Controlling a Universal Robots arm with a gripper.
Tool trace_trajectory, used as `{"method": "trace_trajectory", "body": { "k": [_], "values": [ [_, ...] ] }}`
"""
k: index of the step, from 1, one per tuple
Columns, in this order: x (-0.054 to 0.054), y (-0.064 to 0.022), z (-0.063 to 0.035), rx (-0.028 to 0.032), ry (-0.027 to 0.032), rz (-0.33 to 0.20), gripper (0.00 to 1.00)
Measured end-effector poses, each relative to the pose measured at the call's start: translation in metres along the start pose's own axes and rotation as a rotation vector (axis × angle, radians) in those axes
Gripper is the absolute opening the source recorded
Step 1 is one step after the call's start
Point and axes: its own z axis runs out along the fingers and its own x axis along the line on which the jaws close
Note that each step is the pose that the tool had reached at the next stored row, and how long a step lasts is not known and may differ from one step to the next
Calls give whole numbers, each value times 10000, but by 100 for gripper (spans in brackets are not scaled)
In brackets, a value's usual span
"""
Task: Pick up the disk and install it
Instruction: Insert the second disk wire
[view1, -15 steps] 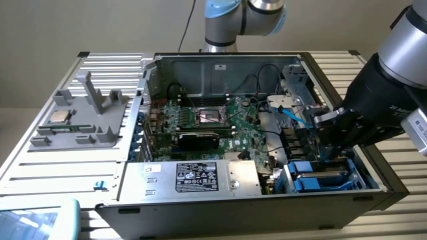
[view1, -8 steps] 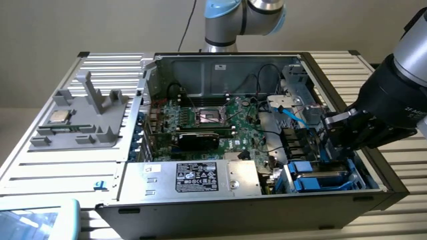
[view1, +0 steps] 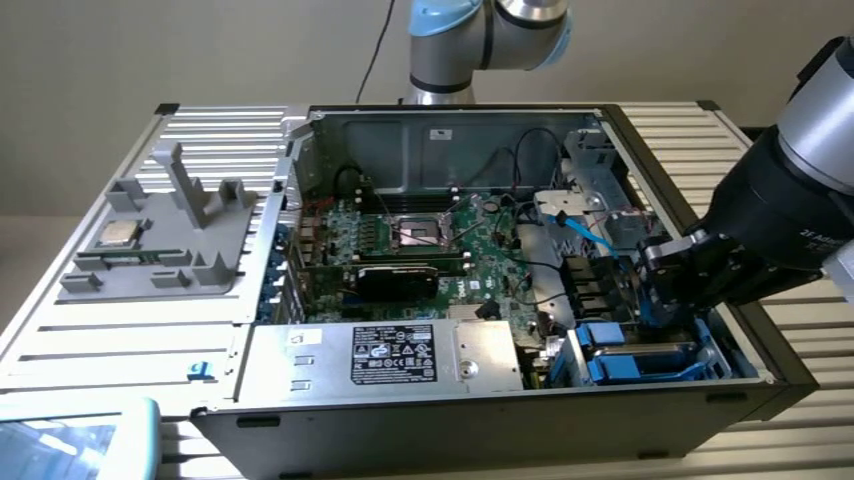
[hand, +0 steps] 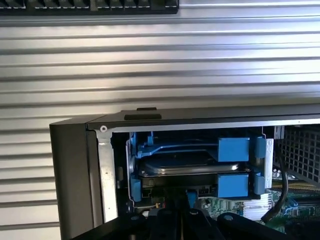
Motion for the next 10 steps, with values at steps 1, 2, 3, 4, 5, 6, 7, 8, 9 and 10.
{"method": "trace_trajectory", "body": {
  "k": [1, 2, 3, 4, 5, 6, 7, 8, 9, 10],
  "values": [
    [1, 2, 11, 1, -5, -19, 11],
    [1, 2, 18, 7, -9, -30, 11],
    [1, 1, 16, 13, -12, -32, 11],
    [-1, -4, -16, 39, -13, -33, 11],
    [-4, -7, -57, 41, -15, -33, 11],
    [-8, -11, -111, 20, -13, -33, 11],
    [-14, -17, -156, 17, -12, -33, 11],
    [-23, -26, -198, 18, -12, -32, 11],
    [-33, -43, -246, 7, -13, -32, 11],
    [-43, -62, -283, -6, -17, -31, 11]
  ]
}}
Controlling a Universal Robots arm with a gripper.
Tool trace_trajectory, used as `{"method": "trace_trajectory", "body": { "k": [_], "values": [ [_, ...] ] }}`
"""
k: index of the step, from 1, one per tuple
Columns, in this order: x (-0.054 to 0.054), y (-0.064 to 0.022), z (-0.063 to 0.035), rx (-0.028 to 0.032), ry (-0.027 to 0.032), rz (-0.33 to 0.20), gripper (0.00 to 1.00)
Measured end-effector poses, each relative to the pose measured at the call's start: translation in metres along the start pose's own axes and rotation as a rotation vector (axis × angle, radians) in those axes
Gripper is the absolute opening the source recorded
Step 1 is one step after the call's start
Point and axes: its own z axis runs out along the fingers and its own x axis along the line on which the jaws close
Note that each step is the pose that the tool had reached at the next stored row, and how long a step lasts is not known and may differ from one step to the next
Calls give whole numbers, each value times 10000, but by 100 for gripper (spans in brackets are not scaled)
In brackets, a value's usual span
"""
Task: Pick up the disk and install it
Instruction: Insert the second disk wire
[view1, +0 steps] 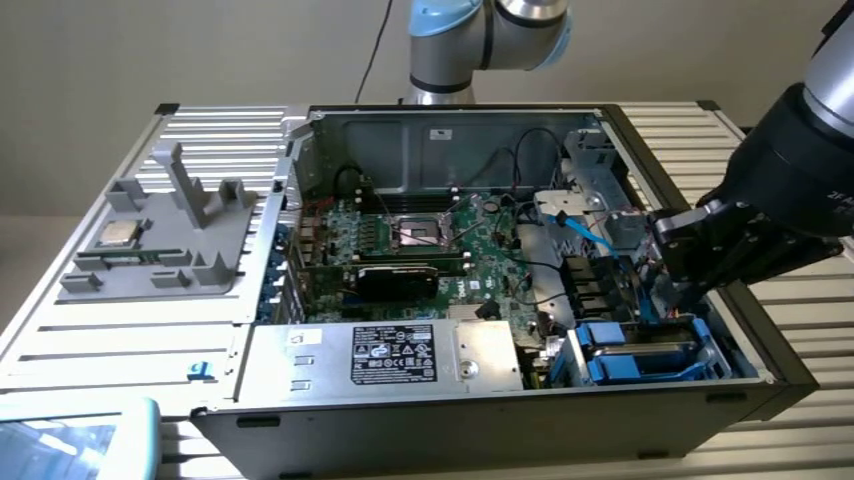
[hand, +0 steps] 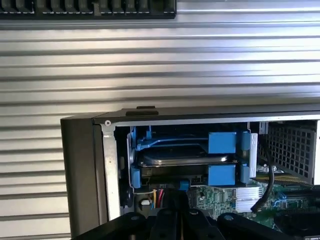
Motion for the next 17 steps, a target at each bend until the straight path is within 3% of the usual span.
{"method": "trace_trajectory", "body": {
  "k": [8, 12, 13, 17],
  "values": [
    [-29, -304, -45, -88, -31, 6, 11],
    [-38, -426, -95, -207, -31, 11, 11],
    [-39, -446, -97, -235, -30, 11, 11],
    [-39, -449, -96, -240, -31, 2, 11]
  ]
}}
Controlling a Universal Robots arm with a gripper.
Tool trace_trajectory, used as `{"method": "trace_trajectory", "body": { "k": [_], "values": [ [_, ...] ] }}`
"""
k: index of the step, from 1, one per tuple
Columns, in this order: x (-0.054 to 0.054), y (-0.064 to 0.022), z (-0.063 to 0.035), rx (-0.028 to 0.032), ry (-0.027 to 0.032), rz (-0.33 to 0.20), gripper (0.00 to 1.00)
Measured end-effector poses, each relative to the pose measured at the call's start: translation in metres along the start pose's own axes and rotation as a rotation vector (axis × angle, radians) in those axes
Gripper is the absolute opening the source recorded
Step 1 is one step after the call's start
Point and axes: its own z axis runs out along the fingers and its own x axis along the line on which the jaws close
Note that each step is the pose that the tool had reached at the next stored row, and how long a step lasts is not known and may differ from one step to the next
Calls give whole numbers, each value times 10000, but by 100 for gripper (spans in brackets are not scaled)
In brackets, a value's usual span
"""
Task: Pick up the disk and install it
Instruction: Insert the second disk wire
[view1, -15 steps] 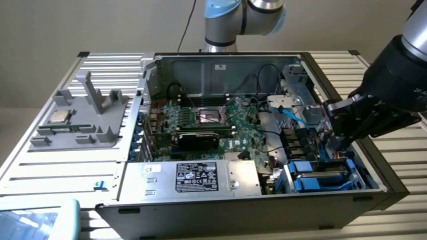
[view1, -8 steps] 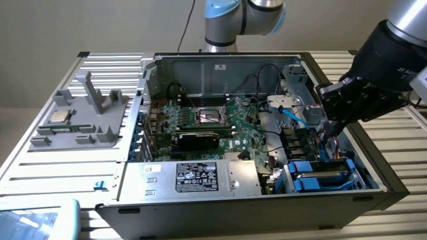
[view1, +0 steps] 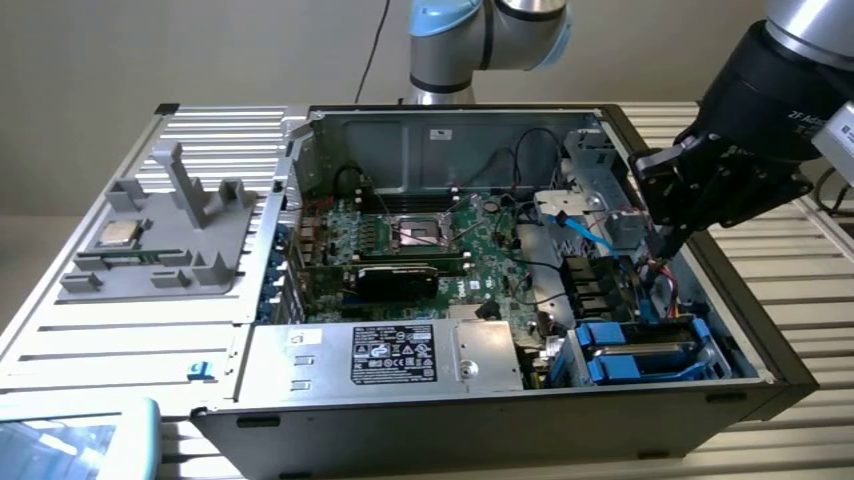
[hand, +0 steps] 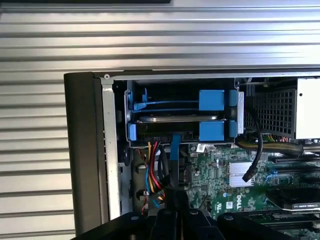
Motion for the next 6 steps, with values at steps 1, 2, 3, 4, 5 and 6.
{"method": "trace_trajectory", "body": {
  "k": [1, 2, 3, 4, 5, 6],
  "values": [
    [0, 0, 0, -1, 0, 0, 11],
    [0, 0, 0, 0, 0, 0, 11],
    [0, 0, 0, 0, 0, 0, 11],
    [0, 0, 0, 0, 0, -1, 11],
    [0, 0, 0, 0, 0, 0, 11],
    [0, 0, 0, 0, 0, 0, 11]
  ]
}}
